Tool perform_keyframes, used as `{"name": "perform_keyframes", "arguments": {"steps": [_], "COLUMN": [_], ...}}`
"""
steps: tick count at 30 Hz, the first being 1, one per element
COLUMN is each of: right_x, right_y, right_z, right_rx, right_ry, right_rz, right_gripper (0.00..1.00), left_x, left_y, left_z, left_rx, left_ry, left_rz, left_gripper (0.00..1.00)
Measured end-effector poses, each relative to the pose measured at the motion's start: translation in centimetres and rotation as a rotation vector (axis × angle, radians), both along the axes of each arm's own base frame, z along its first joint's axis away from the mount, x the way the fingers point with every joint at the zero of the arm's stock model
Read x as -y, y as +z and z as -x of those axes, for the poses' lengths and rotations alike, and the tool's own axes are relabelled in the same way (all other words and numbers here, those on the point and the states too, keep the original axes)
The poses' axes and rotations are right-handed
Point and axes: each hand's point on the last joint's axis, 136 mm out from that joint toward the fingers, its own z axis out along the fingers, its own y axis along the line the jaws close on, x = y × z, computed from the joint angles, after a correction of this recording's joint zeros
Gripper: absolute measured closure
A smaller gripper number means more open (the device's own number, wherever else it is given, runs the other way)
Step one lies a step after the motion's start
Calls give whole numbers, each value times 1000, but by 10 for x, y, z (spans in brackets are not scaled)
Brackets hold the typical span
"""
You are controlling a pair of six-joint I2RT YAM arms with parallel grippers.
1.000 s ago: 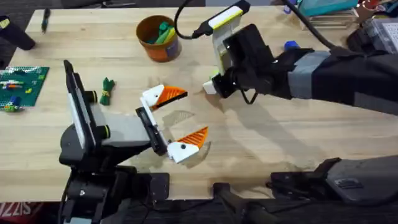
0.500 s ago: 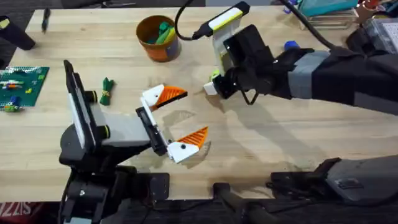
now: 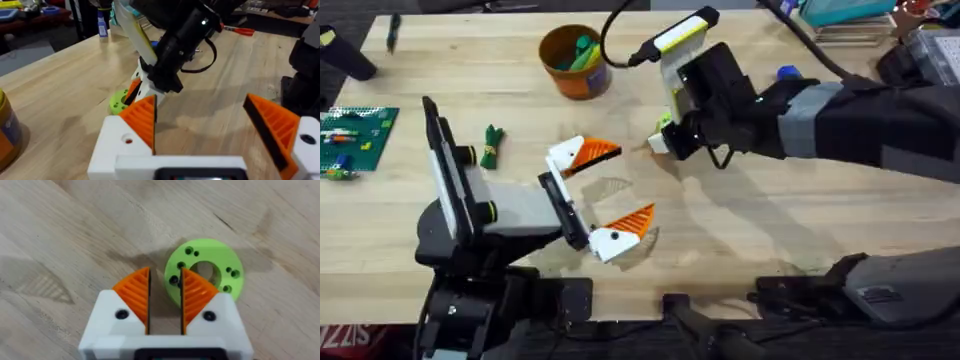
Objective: Pick up the gripper from the table and insert it into the empty holder that is missing its gripper. Then pick up a screw, insert it into the mounting hole, and use the screwdriver to tighten it. Finally, clean up the table by picking up the vegetable and placing it into the bucket.
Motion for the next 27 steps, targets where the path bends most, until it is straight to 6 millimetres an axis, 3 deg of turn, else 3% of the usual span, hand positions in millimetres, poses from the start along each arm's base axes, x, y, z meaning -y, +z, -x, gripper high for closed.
{"name": "perform_keyframes", "arguments": {"steps": [3, 9, 18, 27], "right_x": [0, 0, 4, 5], "right_y": [0, 0, 0, 0], "right_z": [0, 0, -3, -4], "right_rx": [0, 0, 16, 21], "right_ry": [0, 0, -16, -20], "right_rz": [0, 1, 22, 26], "right_gripper": [774, 821, 984, 993], "left_x": [0, 0, 0, 0], "left_y": [0, 0, 0, 0], "left_z": [0, 0, 0, 0], "left_rx": [0, 0, 0, 0], "left_ry": [0, 0, 0, 0], "left_rz": [0, 0, 0, 0], "left_gripper": [15, 15, 16, 15]}}
